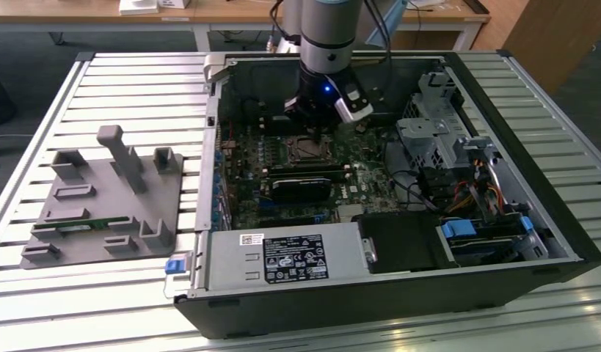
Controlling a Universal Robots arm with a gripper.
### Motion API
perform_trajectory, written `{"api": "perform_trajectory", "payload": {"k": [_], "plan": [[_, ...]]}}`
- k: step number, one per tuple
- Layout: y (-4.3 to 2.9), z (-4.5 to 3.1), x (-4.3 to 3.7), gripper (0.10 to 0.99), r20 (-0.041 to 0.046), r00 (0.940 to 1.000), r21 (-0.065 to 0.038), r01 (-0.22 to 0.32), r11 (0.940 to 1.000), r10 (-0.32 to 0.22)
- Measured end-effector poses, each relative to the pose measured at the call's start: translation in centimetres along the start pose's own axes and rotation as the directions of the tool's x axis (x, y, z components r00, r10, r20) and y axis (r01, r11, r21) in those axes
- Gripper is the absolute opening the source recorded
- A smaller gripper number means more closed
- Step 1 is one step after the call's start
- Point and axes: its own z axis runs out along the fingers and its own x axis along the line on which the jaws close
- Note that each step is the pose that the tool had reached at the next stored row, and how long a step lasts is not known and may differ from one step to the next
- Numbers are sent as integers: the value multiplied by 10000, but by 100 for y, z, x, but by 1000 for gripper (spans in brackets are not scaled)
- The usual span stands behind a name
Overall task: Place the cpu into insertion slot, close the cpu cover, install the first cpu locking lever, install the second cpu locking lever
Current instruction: 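Install the second cpu locking lever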
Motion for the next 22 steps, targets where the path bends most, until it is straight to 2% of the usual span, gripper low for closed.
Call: {"api": "perform_trajectory", "payload": {"k": [5,9,17,22], "plan": [[11,-164,0,106,0,10000,-2,2,10000,-2],[16,-265,1,106,0,10000,0,0,10000,0],[24,-375,-1,106,0,10000,-1,0,10000,0],[14,-398,-2,106,1,10000,8,2,10000,-2]]}}
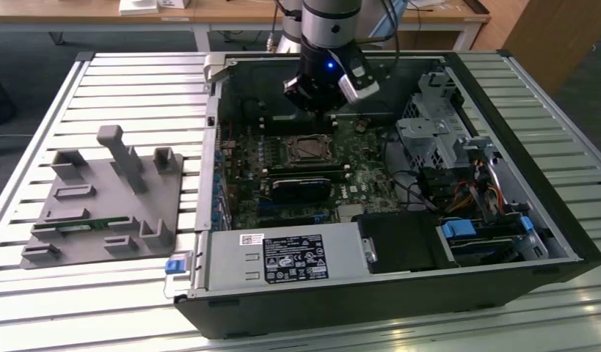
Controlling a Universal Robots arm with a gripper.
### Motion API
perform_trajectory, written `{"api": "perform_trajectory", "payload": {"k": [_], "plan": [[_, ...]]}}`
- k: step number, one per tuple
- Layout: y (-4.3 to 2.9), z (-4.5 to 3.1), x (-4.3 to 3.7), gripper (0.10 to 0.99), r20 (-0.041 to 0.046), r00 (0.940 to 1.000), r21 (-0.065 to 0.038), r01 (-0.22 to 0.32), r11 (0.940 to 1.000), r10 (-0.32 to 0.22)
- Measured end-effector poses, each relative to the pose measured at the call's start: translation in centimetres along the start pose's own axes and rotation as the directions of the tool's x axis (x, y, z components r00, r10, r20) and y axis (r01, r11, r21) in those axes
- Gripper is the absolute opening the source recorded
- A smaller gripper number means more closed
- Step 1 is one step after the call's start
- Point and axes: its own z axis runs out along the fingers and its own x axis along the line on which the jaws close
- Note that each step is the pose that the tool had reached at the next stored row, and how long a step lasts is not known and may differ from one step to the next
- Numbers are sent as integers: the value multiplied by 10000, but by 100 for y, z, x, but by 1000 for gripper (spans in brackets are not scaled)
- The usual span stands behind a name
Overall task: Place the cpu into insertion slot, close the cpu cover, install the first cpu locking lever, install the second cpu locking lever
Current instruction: 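Install the second cpu locking lever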
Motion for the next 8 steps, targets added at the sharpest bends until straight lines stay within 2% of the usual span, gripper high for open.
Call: {"api": "perform_trajectory", "payload": {"k": [8], "plan": [[-95,-8,-1,106,0,10000,10,0,10000,0]]}}
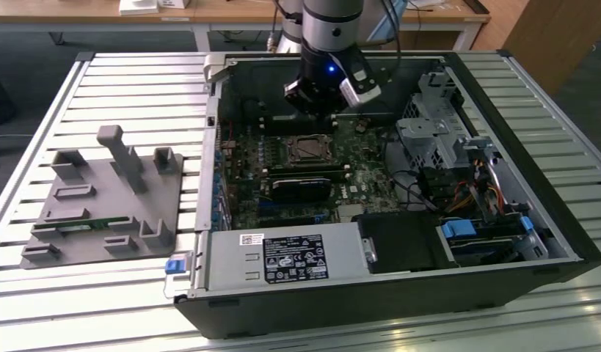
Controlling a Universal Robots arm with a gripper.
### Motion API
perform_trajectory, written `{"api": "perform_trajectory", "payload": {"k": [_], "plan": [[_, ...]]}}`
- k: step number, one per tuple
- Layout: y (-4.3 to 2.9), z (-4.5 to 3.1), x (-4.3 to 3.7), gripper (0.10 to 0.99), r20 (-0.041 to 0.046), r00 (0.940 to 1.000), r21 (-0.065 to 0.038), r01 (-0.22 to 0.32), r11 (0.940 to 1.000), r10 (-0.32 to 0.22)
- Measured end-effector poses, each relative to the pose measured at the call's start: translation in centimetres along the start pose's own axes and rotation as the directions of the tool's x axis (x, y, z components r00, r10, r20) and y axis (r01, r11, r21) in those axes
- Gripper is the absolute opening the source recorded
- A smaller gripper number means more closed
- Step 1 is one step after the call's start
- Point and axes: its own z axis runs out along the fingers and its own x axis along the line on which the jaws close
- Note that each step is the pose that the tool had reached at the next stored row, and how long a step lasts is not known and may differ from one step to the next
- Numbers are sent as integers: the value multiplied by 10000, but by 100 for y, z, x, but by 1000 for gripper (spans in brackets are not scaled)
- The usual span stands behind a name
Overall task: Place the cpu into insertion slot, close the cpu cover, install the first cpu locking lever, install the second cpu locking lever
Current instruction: 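Install the second cpu locking lever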
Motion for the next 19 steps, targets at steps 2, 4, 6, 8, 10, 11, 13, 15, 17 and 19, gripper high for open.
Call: {"api": "perform_trajectory", "payload": {"k": [2,4,6,8,10,11,13,15,17,19], "plan": [[-45,-4,0,106,-1,10000,0,-1,10000,1],[-97,-8,-1,106,-6,10000,0,-2,10000,2],[-136,-10,-1,106,-8,10000,0,-1,10000,1],[-169,-13,-1,106,-17,10000,0,-2,10000,2],[-196,-12,-11,106,-88,10000,0,-7,10000,7],[-203,-8,-18,106,-142,9999,-3,-12,10000,12],[-213,1,-20,106,-169,9999,-2,-14,10000,14],[-225,15,-20,106,-172,9999,-1,-14,10000,14],[-249,26,-20,106,-172,9999,-4,-14,10000,14],[-301,28,-20,106,-172,9999,-13,-14,10000,14]]}}
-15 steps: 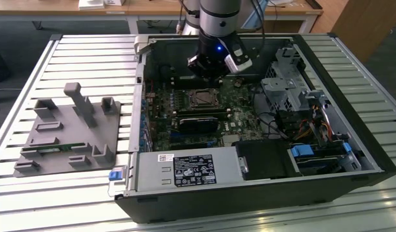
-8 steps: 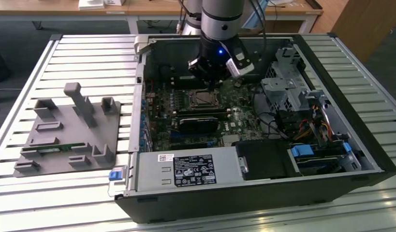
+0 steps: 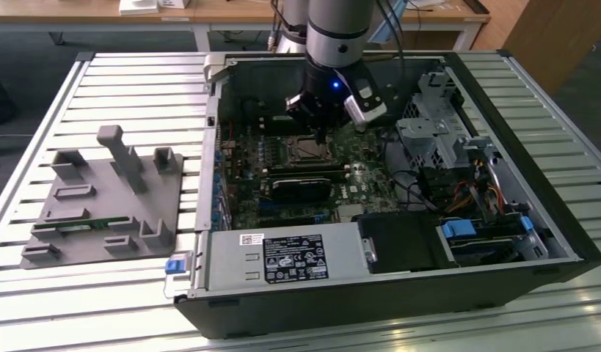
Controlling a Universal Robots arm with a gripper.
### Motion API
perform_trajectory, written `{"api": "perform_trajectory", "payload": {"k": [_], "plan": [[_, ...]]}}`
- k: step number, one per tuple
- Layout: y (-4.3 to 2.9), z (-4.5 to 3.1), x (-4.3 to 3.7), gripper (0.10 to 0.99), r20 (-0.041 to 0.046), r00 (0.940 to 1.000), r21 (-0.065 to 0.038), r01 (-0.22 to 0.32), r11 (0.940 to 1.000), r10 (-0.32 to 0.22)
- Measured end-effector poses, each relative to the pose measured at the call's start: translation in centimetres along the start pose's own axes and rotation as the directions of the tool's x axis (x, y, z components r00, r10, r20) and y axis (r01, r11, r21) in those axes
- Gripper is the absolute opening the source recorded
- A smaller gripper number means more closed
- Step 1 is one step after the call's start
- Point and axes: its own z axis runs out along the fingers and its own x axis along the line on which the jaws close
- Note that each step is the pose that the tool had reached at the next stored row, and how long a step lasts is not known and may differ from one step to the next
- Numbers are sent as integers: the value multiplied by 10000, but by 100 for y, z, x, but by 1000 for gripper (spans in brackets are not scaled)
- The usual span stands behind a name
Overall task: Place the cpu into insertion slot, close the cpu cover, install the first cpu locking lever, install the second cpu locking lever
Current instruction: 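Install the second cpu locking lever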
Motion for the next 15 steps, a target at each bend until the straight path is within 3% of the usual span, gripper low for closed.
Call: {"api": "perform_trajectory", "payload": {"k": [8,15], "plan": [[-91,5,-1,106,-9,10000,-1,51,10000,-51],[-99,45,0,106,-58,9988,-2,494,9988,-494]]}}
